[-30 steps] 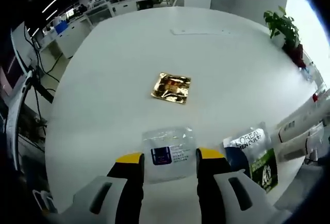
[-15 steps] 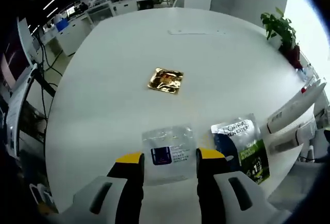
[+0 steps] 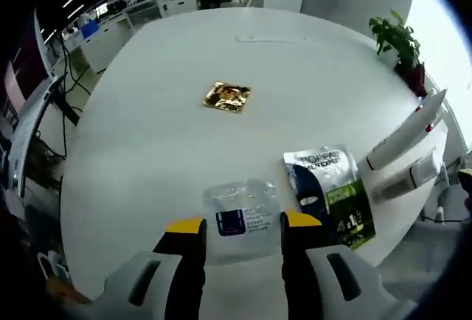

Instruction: Arrange the skincare products in the storage area until every visible bottle or jar stands upright without overlapping.

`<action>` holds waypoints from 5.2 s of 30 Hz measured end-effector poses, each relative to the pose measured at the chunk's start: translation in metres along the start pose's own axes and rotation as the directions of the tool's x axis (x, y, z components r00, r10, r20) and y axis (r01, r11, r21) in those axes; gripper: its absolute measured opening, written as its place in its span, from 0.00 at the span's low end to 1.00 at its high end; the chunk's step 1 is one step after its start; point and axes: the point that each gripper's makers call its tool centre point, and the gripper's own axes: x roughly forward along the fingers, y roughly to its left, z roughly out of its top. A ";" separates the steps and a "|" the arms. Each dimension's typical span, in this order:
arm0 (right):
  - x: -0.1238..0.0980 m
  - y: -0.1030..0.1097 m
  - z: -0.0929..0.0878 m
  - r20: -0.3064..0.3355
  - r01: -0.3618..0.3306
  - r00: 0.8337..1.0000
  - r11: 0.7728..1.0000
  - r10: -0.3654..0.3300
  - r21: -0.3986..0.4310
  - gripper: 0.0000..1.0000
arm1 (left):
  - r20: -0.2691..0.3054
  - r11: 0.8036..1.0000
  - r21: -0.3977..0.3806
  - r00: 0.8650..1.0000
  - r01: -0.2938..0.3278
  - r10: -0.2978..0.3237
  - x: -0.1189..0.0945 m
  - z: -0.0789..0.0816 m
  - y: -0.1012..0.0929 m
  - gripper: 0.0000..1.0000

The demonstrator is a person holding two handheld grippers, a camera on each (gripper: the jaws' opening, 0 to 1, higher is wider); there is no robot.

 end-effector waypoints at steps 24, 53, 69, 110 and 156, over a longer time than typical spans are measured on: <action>-0.002 0.001 0.003 0.017 0.004 1.000 1.000 -0.004 -0.014 0.80 | -0.072 1.000 -0.006 0.997 0.007 -0.007 0.008 -0.045 -0.019 0.39; -0.002 0.002 0.004 0.012 0.005 1.000 1.000 -0.005 -0.027 0.80 | -0.070 1.000 -0.020 0.998 -0.007 0.005 0.012 -0.056 -0.026 0.39; -0.002 0.003 0.003 0.007 0.003 1.000 0.999 -0.003 -0.034 0.80 | -0.066 1.000 -0.028 0.998 0.005 -0.007 0.007 -0.056 -0.024 0.42; 0.001 0.003 -0.003 -0.031 0.020 0.999 0.996 -0.023 -0.089 0.80 | 0.273 0.959 0.036 0.920 0.282 -0.281 -0.091 -0.045 -0.028 0.81; 0.000 -0.001 -0.001 -0.020 0.064 0.998 0.992 -0.066 -0.113 0.87 | 0.382 0.957 0.062 0.879 0.283 -0.285 -0.131 -0.036 -0.003 0.99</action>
